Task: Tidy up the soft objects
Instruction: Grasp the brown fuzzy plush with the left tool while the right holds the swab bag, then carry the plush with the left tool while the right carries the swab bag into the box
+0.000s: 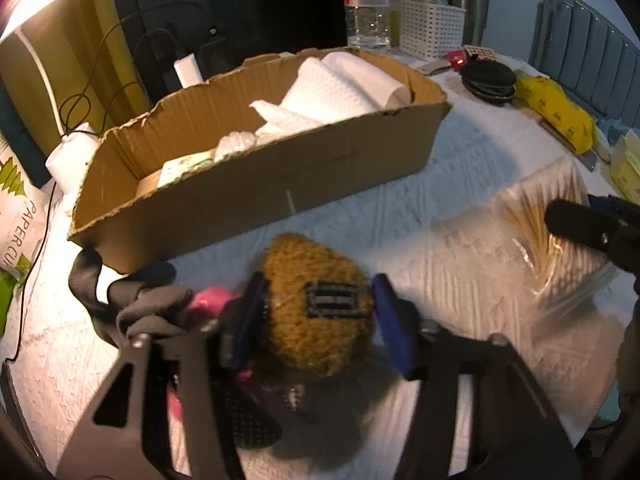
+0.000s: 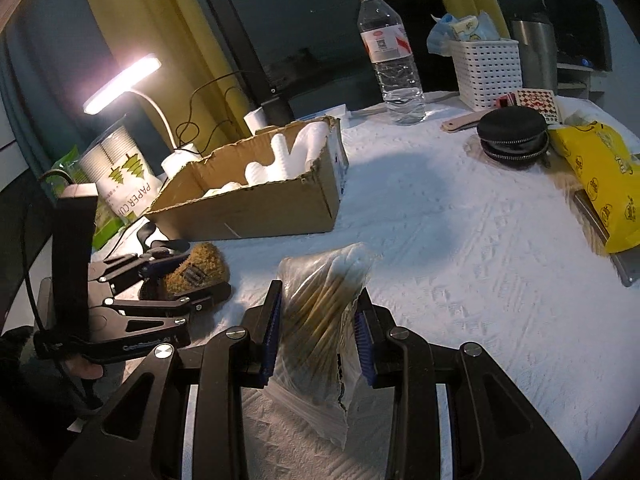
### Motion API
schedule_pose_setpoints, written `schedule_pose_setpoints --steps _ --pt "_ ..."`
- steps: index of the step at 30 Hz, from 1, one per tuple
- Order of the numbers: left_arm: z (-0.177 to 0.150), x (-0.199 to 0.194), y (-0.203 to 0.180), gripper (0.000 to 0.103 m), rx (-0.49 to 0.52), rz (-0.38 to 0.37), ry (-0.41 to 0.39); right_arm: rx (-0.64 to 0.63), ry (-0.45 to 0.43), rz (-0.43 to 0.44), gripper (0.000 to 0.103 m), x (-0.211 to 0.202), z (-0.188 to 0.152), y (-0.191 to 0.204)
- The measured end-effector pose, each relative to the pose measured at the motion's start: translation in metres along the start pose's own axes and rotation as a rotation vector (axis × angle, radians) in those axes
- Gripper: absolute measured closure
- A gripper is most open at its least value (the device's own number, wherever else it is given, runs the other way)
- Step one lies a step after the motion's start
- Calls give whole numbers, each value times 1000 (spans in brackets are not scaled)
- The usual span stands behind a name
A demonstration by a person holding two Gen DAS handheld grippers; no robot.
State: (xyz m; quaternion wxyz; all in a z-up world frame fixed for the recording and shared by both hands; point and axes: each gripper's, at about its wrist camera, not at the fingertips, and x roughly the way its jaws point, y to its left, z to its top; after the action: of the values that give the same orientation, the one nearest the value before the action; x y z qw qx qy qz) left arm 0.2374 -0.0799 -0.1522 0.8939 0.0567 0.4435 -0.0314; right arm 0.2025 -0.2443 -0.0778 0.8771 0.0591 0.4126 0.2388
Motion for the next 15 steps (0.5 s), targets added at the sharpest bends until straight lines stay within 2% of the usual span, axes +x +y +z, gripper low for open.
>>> schedule_pose_setpoints --steps 5,15 --pt "-1 -5 2 59 -6 -27 -11 -10 -1 3 69 1 2 6" --pt "2 -41 15 59 -41 -83 -96 -53 -16 -7 69 -5 11 28"
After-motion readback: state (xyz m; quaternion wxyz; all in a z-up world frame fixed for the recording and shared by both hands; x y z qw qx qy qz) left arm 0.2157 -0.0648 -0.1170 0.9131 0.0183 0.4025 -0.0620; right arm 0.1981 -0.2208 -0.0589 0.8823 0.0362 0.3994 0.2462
